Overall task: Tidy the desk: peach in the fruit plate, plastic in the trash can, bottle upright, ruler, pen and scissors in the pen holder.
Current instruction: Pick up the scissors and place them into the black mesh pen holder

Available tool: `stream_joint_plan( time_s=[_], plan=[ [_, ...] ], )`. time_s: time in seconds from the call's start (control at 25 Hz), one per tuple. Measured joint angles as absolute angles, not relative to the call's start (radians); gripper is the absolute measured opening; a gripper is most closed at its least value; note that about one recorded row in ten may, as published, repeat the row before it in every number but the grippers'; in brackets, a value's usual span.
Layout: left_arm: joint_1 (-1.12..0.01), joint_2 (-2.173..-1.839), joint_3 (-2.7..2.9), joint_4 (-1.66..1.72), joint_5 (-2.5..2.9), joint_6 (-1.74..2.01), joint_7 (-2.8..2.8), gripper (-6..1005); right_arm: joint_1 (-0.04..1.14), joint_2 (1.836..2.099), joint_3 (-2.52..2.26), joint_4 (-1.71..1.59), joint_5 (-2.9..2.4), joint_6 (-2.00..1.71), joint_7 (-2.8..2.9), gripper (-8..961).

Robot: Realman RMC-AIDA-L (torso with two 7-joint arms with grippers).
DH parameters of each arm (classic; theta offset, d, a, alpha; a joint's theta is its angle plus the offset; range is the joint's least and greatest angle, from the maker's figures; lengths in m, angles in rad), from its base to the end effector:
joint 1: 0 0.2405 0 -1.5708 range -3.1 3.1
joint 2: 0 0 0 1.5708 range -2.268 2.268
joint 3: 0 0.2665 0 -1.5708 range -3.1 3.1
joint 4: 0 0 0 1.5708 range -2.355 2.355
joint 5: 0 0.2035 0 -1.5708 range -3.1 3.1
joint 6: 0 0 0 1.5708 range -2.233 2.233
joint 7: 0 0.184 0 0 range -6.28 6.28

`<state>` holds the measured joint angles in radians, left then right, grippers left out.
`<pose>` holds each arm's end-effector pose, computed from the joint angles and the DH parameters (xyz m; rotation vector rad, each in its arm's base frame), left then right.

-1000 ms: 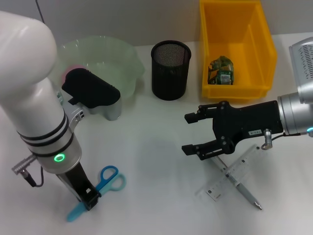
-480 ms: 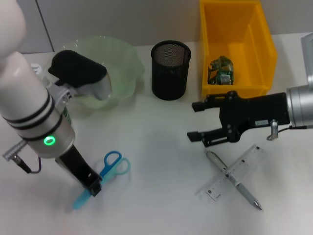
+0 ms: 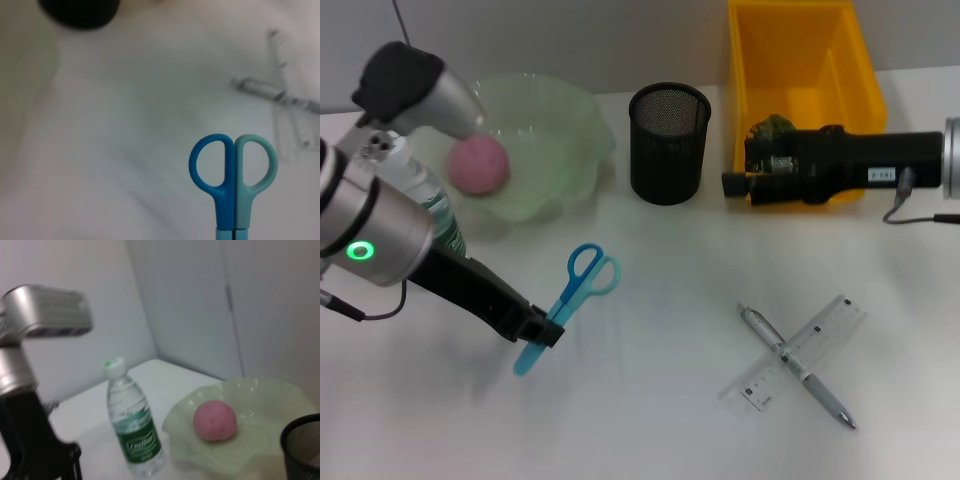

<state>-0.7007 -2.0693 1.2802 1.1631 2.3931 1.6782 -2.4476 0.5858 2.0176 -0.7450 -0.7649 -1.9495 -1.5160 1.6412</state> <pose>-0.1846 0.3472 -0.0563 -2.8650 -1.0285 0.3825 0.2295 0.3833 -0.0004 -2.6624 0.7306 0.6709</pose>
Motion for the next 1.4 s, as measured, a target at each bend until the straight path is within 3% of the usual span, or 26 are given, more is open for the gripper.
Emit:
stream_joint_plan(
  time_s=[0.2, 0.24, 0.4, 0.44, 0.64, 0.84, 1.4],
  plan=[
    [-0.644, -2.069, 1.200, 1.159, 2.314, 1.655, -2.238, 210, 0.632, 1.987, -0.754, -0.771, -1.955, -1.527, 1.828, 812],
    [-0.623, -2.069, 1.198, 1.158, 2.305, 1.627, -2.153, 210, 0.662, 1.968, -0.759, -0.770, -1.966, -1.544, 1.919, 812],
    [-0.601, -2.070, 1.197, 1.153, 2.290, 1.591, -2.057, 209, 0.702, 1.941, -0.777, -0.770, -1.971, -1.576, 2.031, 812],
    [-0.594, -2.069, 1.197, 1.140, 2.261, 1.581, -1.999, 209, 0.734, 1.919, -0.803, -0.770, -1.974, -1.610, 2.114, 812],
    [-0.593, -2.069, 1.200, 1.120, 2.221, 1.576, -1.928, 209, 0.827, 1.883, -0.849, -0.756, -2.044, -1.654, 2.289, 812],
    [-0.615, -2.070, 1.204, 1.081, 2.172, 1.531, -1.911, 209, 0.963, 1.874, -0.865, -0.698, -2.208, -1.712, 2.429, 812],
    [-0.593, -2.072, 1.219, 1.064, 2.026, 1.489, -1.894, 208, 1.074, 1.877, -0.899, -0.660, -2.280, -1.749, 2.510, 811]
  ],
)
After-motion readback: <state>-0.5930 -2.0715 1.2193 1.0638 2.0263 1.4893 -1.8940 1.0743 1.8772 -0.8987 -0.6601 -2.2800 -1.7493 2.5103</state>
